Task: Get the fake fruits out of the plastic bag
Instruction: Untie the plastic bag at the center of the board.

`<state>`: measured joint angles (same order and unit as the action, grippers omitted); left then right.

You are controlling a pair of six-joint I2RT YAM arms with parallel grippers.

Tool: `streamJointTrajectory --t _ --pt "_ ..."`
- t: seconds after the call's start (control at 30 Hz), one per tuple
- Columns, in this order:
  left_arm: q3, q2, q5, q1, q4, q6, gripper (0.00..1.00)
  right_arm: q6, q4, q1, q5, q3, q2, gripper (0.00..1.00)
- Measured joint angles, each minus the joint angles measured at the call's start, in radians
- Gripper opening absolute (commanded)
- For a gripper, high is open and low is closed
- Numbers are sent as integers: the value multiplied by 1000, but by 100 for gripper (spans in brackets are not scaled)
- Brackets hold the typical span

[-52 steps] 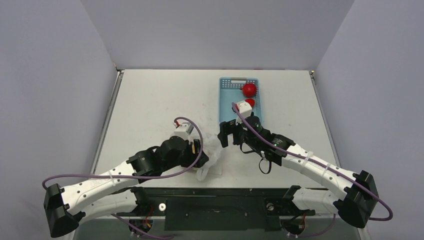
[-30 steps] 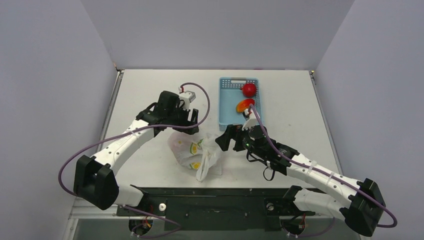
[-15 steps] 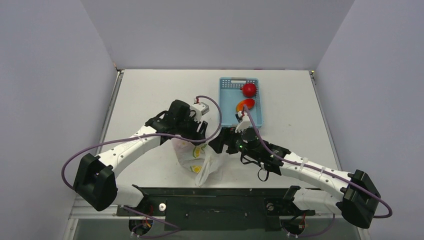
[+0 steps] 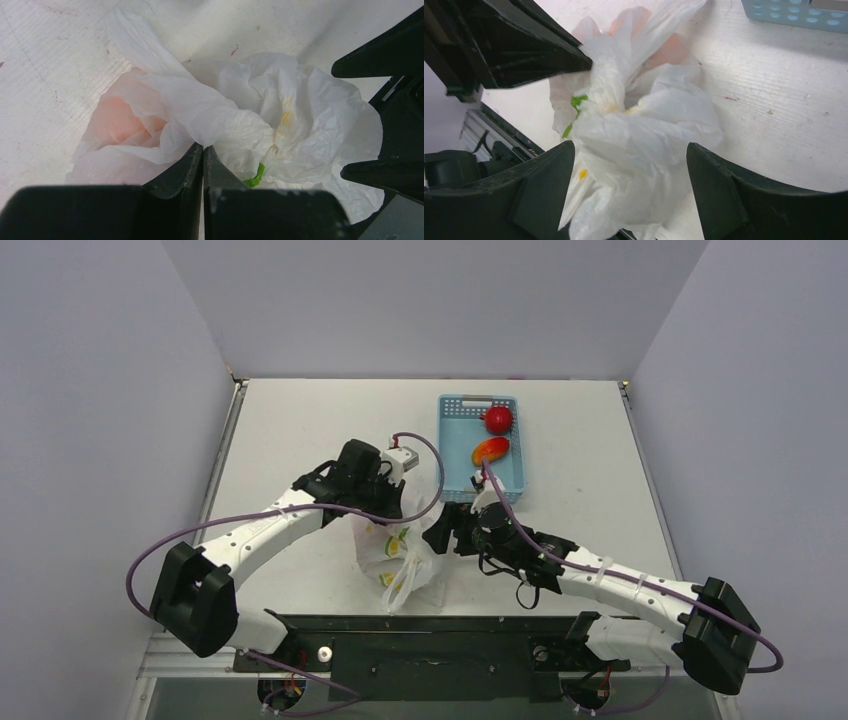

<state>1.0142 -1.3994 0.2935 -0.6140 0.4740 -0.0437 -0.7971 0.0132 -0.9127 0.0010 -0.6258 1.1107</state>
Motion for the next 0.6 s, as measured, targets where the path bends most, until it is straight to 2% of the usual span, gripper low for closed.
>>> streamJointTrajectory --t 0.2,0.47,0.57,0.6 --pt "0 32 -10 57 -6 -21 0 49 91 -79 111 -18 -2 87" --pt "-6 82 -67 79 -17 -24 0 101 151 -195 290 -179 62 87" --pt "-18 104 -77 79 -23 -24 0 98 160 -208 361 -201 62 74" --pt "-21 110 -78 79 -24 -24 0 97 163 -208 377 -208 62 73"
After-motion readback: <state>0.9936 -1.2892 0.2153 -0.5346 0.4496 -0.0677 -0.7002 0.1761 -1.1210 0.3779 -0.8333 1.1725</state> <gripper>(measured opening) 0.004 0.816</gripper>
